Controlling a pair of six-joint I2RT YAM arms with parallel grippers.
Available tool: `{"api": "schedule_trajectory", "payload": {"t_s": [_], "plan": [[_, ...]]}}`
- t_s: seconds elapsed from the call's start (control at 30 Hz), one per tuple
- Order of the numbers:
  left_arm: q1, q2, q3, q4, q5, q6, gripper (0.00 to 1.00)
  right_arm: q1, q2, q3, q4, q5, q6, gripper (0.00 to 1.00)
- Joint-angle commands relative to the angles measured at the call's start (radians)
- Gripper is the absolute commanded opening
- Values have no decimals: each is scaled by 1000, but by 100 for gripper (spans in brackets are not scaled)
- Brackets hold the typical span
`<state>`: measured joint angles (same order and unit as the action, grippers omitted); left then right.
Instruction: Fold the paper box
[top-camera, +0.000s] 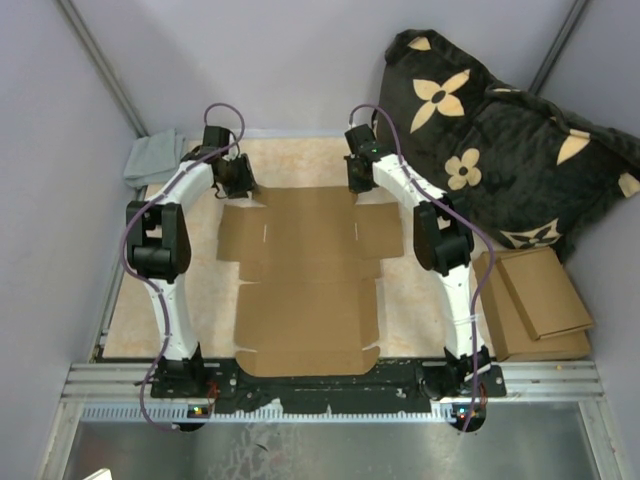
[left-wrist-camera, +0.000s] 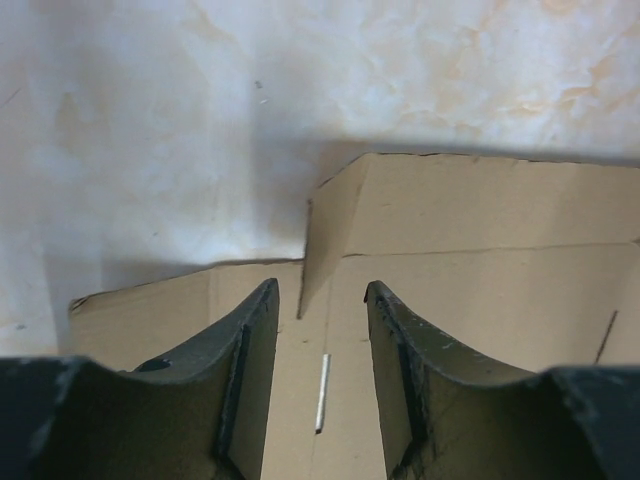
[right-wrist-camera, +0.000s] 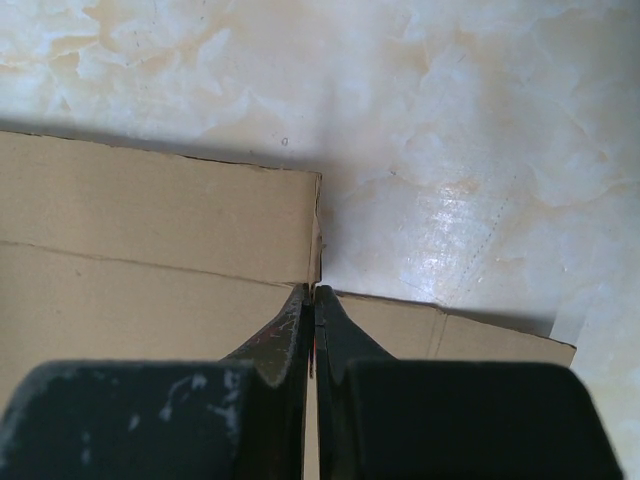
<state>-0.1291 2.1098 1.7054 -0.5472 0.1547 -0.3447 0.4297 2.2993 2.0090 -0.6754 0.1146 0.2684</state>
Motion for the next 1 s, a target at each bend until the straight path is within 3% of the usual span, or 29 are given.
{"api": "schedule_trajectory", "payload": {"t_s": [0.0, 0.27, 0.5, 0.97], "plan": [[-11, -2, 28, 43, 101, -34, 47, 3, -55, 23, 7, -14, -22, 0], [-46, 14, 50, 54, 138, -51, 45, 4, -45, 51, 0, -38, -21, 3], [-79, 58, 87, 61, 150, -61, 44, 13, -44, 61, 32, -114, -15, 25], [-92, 204, 215, 1, 147, -71, 44, 14, 135, 230, -31, -223, 2, 41]]}}
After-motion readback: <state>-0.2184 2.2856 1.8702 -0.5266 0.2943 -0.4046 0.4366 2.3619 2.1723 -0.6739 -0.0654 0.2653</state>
